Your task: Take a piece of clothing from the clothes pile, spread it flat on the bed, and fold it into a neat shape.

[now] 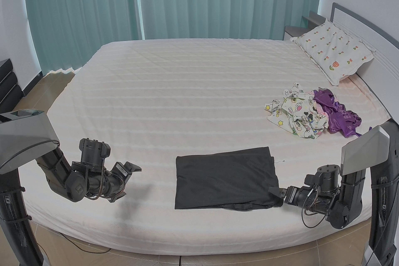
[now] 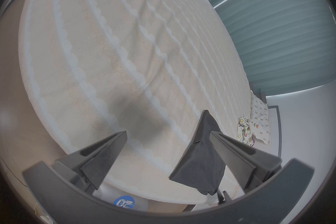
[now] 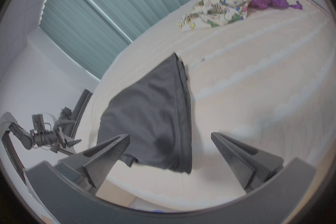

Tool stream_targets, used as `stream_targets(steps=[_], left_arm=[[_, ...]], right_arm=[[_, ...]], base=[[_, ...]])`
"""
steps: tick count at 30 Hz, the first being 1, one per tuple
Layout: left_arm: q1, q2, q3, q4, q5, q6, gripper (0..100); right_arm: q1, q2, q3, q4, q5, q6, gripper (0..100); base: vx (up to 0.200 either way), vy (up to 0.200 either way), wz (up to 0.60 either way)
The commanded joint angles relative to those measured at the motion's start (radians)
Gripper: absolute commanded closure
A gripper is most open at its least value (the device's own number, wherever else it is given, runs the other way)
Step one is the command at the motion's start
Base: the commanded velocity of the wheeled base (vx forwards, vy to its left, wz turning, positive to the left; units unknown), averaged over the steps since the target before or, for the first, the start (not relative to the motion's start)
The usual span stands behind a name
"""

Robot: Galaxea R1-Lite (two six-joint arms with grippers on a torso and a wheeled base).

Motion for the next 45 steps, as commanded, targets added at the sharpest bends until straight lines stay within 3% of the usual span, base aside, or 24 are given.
stream_targets(steps=[1, 5, 12, 18, 35, 45], left_arm=[[0.0, 0.001, -0.001, 0.0, 0.0, 0.0, 0], [0.0, 0.001, -0.004, 0.0, -0.001, 0.0, 0], [0.0, 0.001, -0.006, 0.0, 0.0, 0.0, 0], [0.0, 0.004, -0.007, 0.0, 0.0, 0.0, 0], [-0.006, 0.014, -0.009, -0.001, 0.023, 0.0, 0], [-0.006, 0.014, -0.009, -0.001, 0.025, 0.0, 0]], right_arm=[[-0.039, -0.032, -0.01, -0.017, 0.018, 0.002, 0], [-0.039, -0.017, -0.087, -0.02, 0.053, 0.008, 0], [0.018, 0.066, -0.322, 0.201, 0.049, 0.01, 0], [0.01, 0.133, -0.446, 0.29, 0.042, -0.002, 0], [-0.04, 0.112, -0.445, 0.295, 0.042, -0.021, 0], [0.069, 0.153, -0.543, 0.321, 0.053, -0.025, 0]], base=[[0.0, 0.0, 0.0], [0.0, 0.0, 0.0], [0.0, 0.0, 0.0], [0.0, 0.0, 0.0], [0.0, 0.0, 0.0], [0.0, 0.0, 0.0]])
